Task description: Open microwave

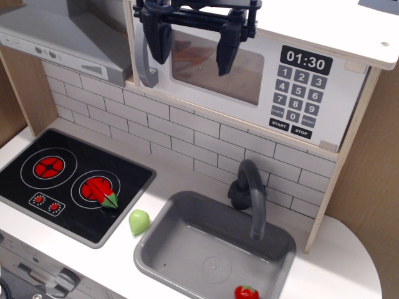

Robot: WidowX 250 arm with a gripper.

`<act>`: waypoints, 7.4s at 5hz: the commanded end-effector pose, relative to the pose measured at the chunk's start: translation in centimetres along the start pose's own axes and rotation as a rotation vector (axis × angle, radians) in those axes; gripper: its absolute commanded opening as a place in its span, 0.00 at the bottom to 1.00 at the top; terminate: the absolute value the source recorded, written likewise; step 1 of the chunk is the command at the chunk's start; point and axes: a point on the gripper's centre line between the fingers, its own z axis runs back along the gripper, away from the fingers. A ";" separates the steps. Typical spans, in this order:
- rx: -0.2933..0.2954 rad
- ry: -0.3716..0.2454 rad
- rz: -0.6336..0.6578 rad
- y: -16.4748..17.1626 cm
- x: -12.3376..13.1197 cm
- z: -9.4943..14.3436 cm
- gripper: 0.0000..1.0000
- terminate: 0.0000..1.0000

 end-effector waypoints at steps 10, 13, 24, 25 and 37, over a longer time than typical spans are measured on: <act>0.073 -0.152 -0.112 10.5 9.2 -5.5 1.00 0.00; -0.059 -0.127 -0.204 9.2 9.1 -5.2 0.00 0.00; 0.021 0.020 0.391 20.9 5.8 -0.5 1.00 0.00; 0.029 0.025 0.437 19.6 7.6 -1.2 1.00 0.00; -0.023 -0.035 0.044 3.6 2.4 0.4 1.00 0.00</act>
